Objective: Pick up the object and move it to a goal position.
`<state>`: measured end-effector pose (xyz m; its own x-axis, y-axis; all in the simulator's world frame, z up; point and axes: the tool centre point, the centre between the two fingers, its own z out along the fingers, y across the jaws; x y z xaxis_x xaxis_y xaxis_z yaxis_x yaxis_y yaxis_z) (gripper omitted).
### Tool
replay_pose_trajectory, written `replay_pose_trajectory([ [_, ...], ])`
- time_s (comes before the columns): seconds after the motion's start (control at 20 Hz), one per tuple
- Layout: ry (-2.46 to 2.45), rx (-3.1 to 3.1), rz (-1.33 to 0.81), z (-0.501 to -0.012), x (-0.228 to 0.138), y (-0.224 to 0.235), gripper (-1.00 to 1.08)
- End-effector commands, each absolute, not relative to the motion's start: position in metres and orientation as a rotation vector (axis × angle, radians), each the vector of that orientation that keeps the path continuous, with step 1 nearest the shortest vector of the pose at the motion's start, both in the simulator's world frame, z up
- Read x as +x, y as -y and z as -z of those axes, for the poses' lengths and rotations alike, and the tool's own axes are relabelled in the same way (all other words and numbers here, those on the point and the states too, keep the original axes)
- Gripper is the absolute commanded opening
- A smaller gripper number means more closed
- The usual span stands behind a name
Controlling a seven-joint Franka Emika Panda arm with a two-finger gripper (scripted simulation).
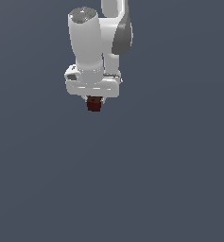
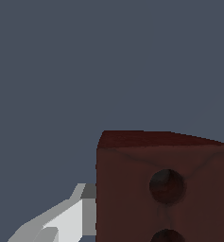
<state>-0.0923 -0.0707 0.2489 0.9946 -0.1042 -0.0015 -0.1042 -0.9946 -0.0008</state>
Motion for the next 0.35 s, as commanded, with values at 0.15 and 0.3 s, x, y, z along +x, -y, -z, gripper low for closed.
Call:
replay_pose_trajectory([
  [0.15,-0.163,-3.137,0.000,-0.2560,-0.0961,0.0727,-1.00],
  [0.3,-0.163,-3.137,0.000,-0.2556,-0.0951,0.0725,-1.00],
])
